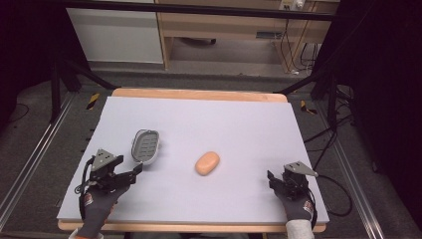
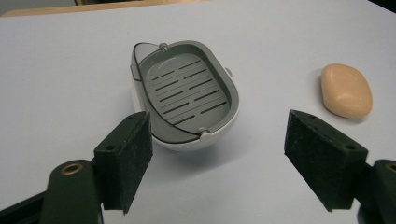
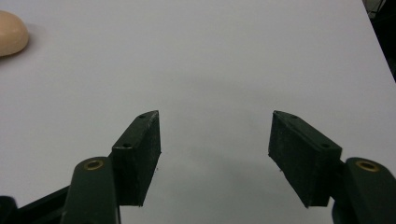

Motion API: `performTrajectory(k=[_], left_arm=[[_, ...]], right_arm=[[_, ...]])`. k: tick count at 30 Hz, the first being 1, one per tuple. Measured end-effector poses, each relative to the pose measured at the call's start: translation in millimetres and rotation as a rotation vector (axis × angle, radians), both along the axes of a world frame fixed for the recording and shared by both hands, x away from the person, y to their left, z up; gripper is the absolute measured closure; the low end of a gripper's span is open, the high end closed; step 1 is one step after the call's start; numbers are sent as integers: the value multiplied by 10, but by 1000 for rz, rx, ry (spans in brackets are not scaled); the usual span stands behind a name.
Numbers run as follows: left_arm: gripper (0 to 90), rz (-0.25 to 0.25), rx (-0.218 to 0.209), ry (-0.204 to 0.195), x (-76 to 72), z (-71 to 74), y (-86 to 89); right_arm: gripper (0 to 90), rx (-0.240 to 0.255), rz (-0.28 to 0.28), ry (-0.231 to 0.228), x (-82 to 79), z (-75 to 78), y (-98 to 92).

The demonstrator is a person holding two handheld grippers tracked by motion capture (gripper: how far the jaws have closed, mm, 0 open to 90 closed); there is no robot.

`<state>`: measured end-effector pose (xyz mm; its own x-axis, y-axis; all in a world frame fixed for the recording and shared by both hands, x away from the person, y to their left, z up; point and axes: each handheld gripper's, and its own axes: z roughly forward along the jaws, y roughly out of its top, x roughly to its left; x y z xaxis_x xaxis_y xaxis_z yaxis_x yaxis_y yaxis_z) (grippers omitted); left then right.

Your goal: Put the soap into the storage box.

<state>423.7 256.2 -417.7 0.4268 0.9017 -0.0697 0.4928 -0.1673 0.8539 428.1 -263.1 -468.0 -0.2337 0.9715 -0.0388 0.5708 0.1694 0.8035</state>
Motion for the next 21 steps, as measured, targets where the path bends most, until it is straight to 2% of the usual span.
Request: performTrajectory(k=[6, 7, 21], left_arm=[[211, -32, 14, 6, 25, 46, -98], [210, -47, 27, 9, 40, 72, -130], [195, -104, 44, 1, 152, 228, -399]], right_arm=[[339, -5, -3, 1, 2, 13, 3], [339, -3, -5, 3, 3, 15, 3], [335, -9, -5, 7, 8, 19, 22]])
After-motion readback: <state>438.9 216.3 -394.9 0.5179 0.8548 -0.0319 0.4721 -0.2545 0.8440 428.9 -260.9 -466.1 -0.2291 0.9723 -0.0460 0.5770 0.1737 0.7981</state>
